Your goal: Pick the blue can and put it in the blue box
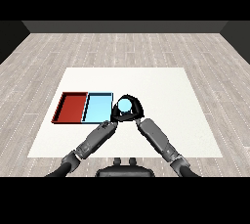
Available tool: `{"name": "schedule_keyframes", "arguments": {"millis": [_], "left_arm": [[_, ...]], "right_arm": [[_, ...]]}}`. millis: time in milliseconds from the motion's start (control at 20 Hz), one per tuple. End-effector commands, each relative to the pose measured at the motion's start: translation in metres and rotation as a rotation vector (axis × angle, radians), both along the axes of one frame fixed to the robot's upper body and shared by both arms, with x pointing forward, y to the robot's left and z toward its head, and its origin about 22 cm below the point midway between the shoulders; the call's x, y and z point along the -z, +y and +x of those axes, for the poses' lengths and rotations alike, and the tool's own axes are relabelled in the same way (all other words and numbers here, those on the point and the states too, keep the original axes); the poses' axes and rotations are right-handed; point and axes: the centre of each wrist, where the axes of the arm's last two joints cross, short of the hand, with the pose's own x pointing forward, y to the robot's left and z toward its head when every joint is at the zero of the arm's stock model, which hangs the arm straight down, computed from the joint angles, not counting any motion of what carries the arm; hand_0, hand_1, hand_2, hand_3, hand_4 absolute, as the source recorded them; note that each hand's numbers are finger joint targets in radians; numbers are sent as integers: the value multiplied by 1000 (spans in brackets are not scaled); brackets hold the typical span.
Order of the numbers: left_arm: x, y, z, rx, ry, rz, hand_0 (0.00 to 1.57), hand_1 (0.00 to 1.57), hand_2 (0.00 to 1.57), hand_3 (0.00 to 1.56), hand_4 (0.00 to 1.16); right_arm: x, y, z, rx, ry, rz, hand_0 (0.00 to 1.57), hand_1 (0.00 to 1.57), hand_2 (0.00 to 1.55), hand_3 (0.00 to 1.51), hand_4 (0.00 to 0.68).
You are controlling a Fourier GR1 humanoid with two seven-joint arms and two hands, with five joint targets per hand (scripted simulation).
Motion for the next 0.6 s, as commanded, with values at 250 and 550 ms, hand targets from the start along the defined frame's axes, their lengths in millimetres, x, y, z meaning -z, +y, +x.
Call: {"name": "schedule_keyframes", "arguments": {"millis": [250,550], "left_arm": [[-16,-10,18,-53,-2,36,1571,1571,1555,1467,1141],[-8,-5,2,-53,-23,25,1571,1571,1559,1466,1138]], "right_arm": [[-11,16,-10,-20,2,34,1332,1332,1403,1302,496],[-2,5,-6,29,13,-55,0,0,0,0,0]]}}
